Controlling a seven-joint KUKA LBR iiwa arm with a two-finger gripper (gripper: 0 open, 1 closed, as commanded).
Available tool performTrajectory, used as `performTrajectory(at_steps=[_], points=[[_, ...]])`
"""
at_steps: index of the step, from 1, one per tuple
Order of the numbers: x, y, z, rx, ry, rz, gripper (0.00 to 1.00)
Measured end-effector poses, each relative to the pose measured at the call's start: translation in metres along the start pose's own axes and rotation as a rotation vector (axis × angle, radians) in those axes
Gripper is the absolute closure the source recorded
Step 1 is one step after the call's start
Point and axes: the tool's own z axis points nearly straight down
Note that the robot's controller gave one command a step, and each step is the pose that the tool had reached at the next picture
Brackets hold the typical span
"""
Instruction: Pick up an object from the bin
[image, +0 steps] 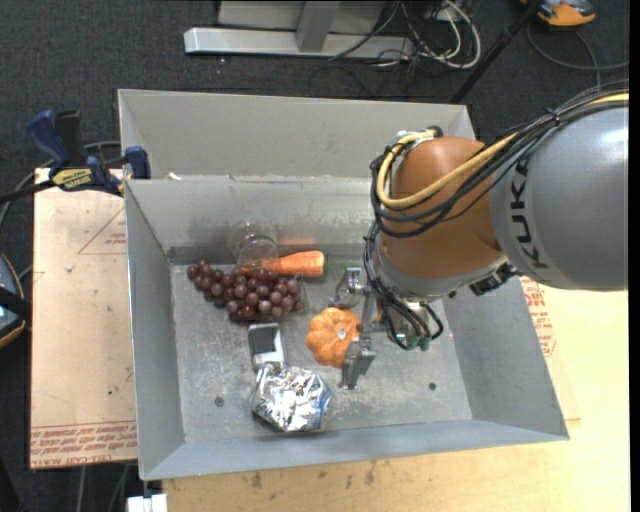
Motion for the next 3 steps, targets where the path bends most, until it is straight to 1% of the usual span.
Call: performTrajectory(at_steps=[1, 2, 3], points=[[-0.001, 0.0, -0.002, 0.0, -0.006, 0.002, 0.0], [0.007, 0.022, 0.055, -0.001, -0.012, -0.01, 0.0], [0.024, 0.038, 0.074, 0.001, 0.001, 0.045, 0.0]])
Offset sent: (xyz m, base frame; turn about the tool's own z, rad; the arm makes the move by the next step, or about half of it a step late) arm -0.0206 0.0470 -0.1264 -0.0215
